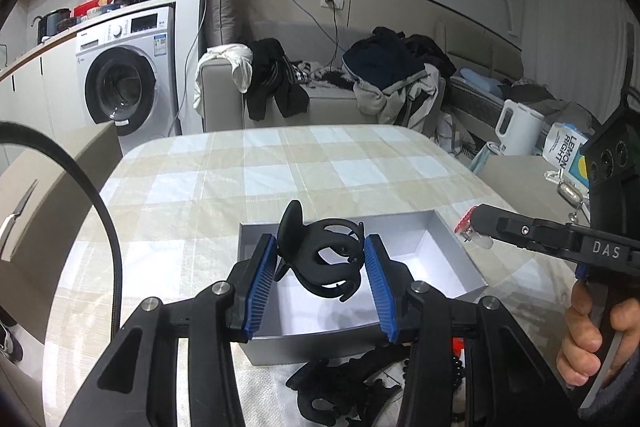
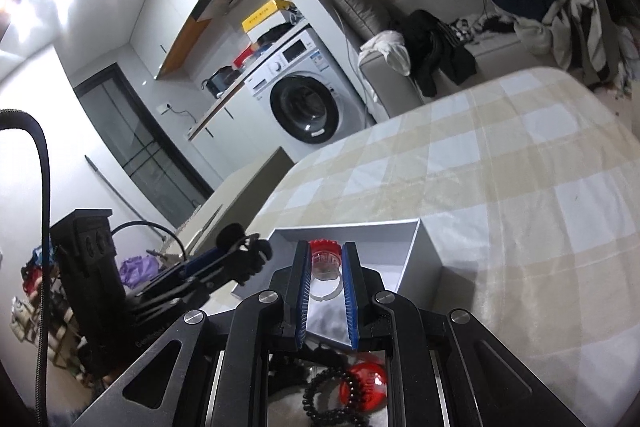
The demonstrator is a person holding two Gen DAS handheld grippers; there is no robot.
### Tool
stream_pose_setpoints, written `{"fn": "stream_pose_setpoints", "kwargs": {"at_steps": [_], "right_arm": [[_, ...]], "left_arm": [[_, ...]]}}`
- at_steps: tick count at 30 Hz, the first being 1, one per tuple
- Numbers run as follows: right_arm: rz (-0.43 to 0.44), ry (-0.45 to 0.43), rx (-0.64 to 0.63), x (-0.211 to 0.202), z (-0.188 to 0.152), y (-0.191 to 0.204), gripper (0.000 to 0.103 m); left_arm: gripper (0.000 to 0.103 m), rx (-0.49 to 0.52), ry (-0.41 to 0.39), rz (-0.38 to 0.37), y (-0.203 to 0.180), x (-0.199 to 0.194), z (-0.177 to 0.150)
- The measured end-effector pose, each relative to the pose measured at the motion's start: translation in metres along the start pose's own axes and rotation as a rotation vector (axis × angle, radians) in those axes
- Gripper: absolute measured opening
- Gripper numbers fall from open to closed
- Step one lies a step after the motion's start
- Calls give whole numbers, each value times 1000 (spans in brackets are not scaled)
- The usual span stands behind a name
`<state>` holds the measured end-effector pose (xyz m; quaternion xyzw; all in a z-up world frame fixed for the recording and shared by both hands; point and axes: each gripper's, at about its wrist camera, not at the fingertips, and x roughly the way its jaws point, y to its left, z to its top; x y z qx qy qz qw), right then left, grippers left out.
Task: Organize jewelry
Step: 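Carry the black claw clip with the right gripper into the grey box and open, then withdraw the right gripper from the grey box back toward the jewelry pile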
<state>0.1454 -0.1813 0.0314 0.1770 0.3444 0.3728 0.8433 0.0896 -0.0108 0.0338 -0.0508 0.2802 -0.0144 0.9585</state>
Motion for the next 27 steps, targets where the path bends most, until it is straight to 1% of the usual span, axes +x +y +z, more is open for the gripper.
{"fn": "stream_pose_setpoints", "kwargs": {"at_steps": [8, 11, 15, 18, 21, 23, 24, 26, 27], "right_arm": [[-32, 49, 1, 17, -4, -3, 14], [-24, 58, 13, 19, -5, -4, 14], [-34, 57, -3, 19, -6, -2, 14], [-37, 61, 7, 20, -7, -3, 17], [-40, 67, -14, 19, -6, 1, 17], [-44, 47, -38, 14, -5, 5, 22], [-47, 41, -40, 12, -3, 7, 26], [-61, 37, -40, 9, -1, 7, 29], [-65, 34, -42, 7, 0, 7, 34]], "left_arm": [[39, 6, 19, 2, -3, 7, -1], [39, 14, 25, 11, -4, 9, -2], [39, 19, 40, 9, -5, 14, -3], [39, 24, 47, 15, -5, 16, -4], [39, 16, 62, -8, -5, 15, -2], [40, 11, 65, -30, -5, 12, -1], [40, 11, 64, -34, -5, 10, -1], [48, 7, 64, -32, -5, 5, 0], [62, 2, 64, -34, -5, 3, 0]]}}
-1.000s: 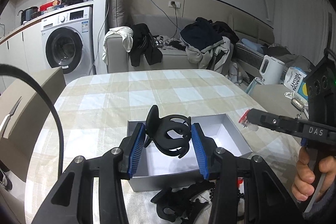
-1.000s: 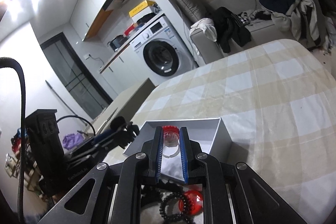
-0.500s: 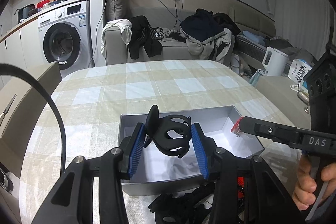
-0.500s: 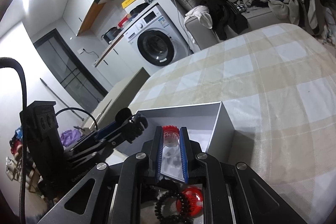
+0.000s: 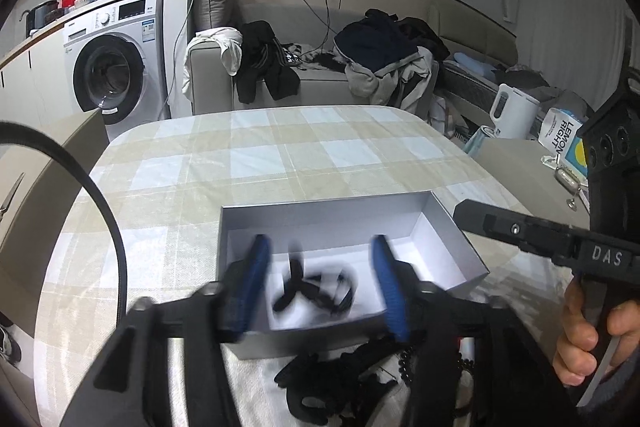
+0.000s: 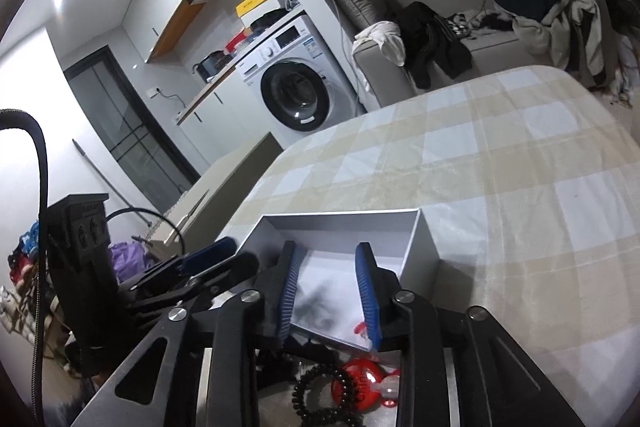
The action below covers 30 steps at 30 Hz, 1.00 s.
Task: Organize jewelry
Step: 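Withdraw the right gripper from the grey box back toward the jewelry pile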
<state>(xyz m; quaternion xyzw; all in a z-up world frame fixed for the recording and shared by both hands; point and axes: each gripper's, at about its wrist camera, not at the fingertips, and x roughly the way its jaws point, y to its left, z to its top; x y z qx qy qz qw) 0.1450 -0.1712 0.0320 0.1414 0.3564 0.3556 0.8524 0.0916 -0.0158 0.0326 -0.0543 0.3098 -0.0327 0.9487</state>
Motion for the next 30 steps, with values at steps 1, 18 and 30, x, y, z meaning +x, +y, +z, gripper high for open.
{"fn": "stream_pose_setpoints", "kwargs": {"at_steps": [1, 18, 30], "right_arm": [[-7, -1, -4, -2, 1, 0, 43], [-147, 54, -46, -35, -35, -3, 103], [-178, 184, -95, -14, -37, -14, 103]], "left_arm": [[75, -10, -1, -6, 1, -3, 0], [102, 16, -86, 3, 6, -52, -35], [102, 68, -6, -6, 9, -29, -48]]}}
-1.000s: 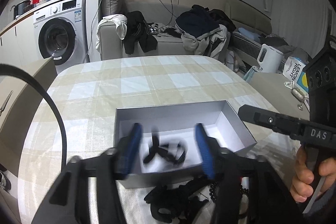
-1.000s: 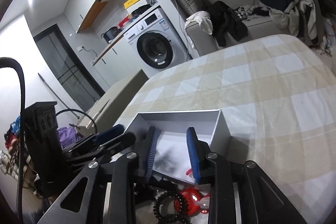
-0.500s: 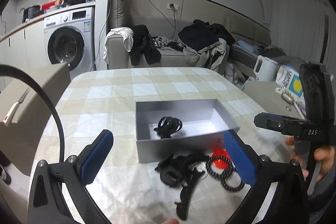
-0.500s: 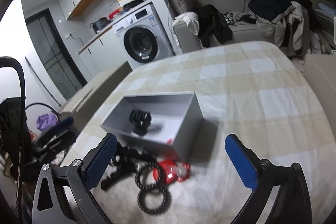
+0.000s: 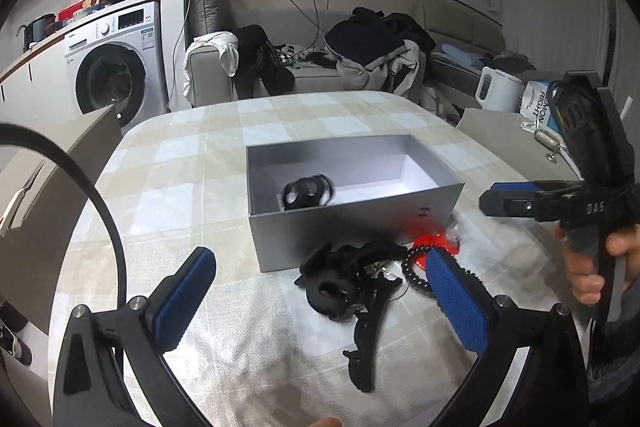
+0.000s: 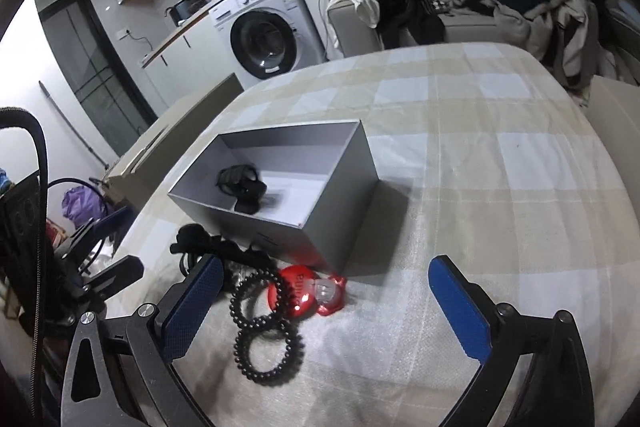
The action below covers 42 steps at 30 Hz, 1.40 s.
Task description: Organize jewelry
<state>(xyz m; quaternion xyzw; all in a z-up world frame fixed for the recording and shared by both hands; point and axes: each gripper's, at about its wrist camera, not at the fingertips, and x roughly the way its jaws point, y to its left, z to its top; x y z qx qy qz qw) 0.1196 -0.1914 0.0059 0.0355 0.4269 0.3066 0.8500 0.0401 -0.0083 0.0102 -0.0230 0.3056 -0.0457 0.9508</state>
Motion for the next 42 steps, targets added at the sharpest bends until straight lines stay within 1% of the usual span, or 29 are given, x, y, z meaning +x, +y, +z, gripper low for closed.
{"fn": "stream_pose_setpoints", "kwargs": {"at_steps": [4, 6, 7, 8, 10, 11, 13, 14, 15, 16, 18, 19, 23, 25, 32, 36, 41, 42], "right_arm": [[-15, 33, -4, 4, -5, -6, 102], [-14, 39, 0, 5, -5, -7, 96], [-11, 42, 0, 5, -6, -6, 94], [-7, 43, -4, 5, -7, -6, 92], [-1, 61, -39, 8, -9, -1, 82], [-4, 67, -47, 9, -9, 0, 80], [6, 73, -64, 12, -11, 3, 68], [12, 78, -66, 14, -12, 5, 65], [13, 79, -69, 15, -12, 6, 60], [11, 83, -73, 16, -13, 7, 56], [4, 91, -82, 18, -14, 9, 54], [6, 94, -84, 19, -15, 10, 50], [-3, 107, -94, 24, -17, 13, 45], [-11, 109, -96, 25, -18, 14, 39], [-14, 102, -84, 25, -17, 13, 38], [-10, 95, -73, 25, -16, 11, 36], [-4, 102, -67, 28, -17, 11, 29], [-1, 105, -67, 29, -18, 11, 25]], "left_arm": [[102, -33, 37, -14, 6, 5, -4], [102, -57, 49, -35, 9, 6, -6], [102, -62, 53, -41, 10, 7, -7], [102, -64, 56, -35, 10, 8, -8], [102, -63, 61, -26, 10, 9, -9], [102, -63, 64, -24, 11, 9, -11], [102, -68, 70, -21, 10, 11, -12], [102, -71, 73, -22, 10, 11, -13], [102, -71, 80, -24, 10, 12, -14], [102, -70, 85, -25, 9, 12, -14], [102, -69, 85, -23, 9, 12, -13], [102, -70, 84, -25, 9, 11, -13], [102, -77, 90, -25, 12, 12, -13], [102, -79, 90, -25, 12, 12, -12], [102, -79, 94, -27, 13, 14, -11], [102, -82, 96, -27, 14, 15, -10], [102, -99, 106, -25, 17, 17, -10], [102, -103, 109, -23, 18, 18, -11]]}}
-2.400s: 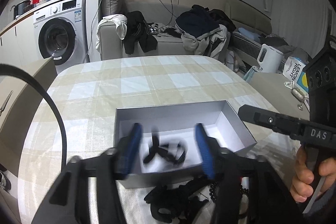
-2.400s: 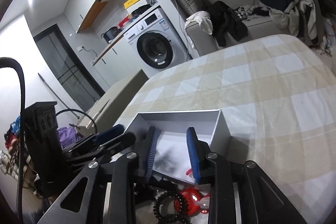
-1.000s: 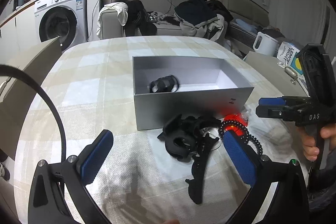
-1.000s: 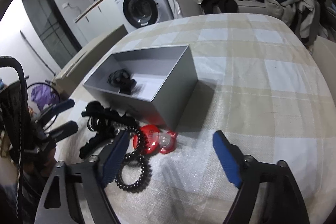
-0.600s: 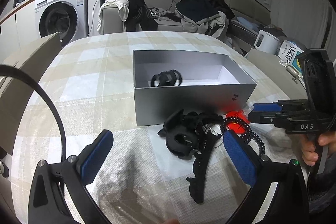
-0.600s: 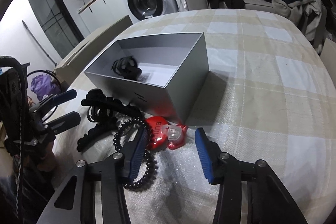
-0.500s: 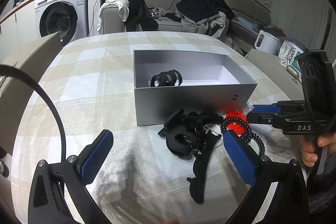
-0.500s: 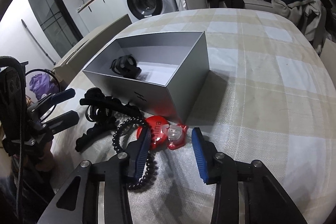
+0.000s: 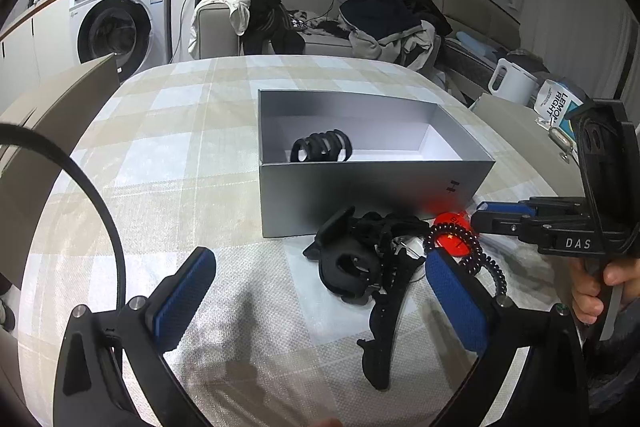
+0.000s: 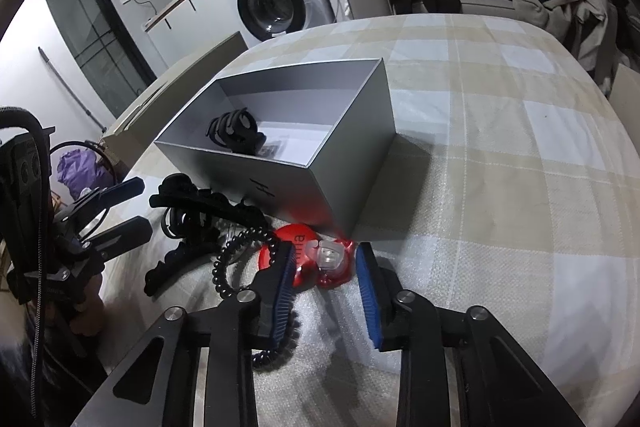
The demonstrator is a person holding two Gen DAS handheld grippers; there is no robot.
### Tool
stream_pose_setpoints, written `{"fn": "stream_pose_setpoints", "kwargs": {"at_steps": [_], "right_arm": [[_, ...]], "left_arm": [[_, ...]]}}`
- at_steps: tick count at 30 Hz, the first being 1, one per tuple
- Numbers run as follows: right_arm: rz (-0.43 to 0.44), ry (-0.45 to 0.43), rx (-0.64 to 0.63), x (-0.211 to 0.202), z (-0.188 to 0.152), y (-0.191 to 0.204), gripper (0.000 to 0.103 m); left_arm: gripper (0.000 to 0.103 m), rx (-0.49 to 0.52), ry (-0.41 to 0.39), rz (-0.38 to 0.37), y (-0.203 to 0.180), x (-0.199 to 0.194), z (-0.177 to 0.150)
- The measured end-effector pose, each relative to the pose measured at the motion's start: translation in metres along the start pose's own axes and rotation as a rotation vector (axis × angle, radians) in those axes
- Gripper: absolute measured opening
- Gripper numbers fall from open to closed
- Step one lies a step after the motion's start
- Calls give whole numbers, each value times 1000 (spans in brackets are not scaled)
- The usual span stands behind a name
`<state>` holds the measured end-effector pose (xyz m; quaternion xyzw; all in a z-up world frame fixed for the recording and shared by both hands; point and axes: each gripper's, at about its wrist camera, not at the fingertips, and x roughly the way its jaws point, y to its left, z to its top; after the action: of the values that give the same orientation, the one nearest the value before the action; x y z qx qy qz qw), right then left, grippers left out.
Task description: Organize jewelry
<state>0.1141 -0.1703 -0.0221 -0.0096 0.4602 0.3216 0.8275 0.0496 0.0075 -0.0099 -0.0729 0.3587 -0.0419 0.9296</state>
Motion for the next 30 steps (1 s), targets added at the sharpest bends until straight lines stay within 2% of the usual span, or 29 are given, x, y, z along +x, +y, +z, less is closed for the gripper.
{"fn": "stream_pose_setpoints", "kwargs": {"at_steps": [1, 2, 15, 17, 22, 25, 27, 30], "right_arm": [[1, 3, -1, 1, 0, 0, 19], [-1, 2, -4, 0, 0, 0, 18], [35, -75, 0, -25, 5, -4, 18], [35, -86, 11, -28, 5, -6, 18], [50, -90, 21, -30, 7, -9, 18], [54, -89, 23, -30, 7, -10, 18], [53, -86, 22, -30, 7, -9, 18], [56, -84, 18, -29, 6, -8, 18]], "left_arm": [[102, -3, 2, 1, 1, 0, 0], [102, -6, 4, 1, 1, 0, 0], [102, -25, 25, 23, 1, 7, 5], [101, -19, 27, 6, 0, 8, 7], [69, 46, -17, -15, -10, -2, 5], [55, 115, -46, -48, -17, -8, 1], [48, 137, -41, -82, -20, -9, -1], [47, 145, -23, -79, -22, -4, 0]]}}
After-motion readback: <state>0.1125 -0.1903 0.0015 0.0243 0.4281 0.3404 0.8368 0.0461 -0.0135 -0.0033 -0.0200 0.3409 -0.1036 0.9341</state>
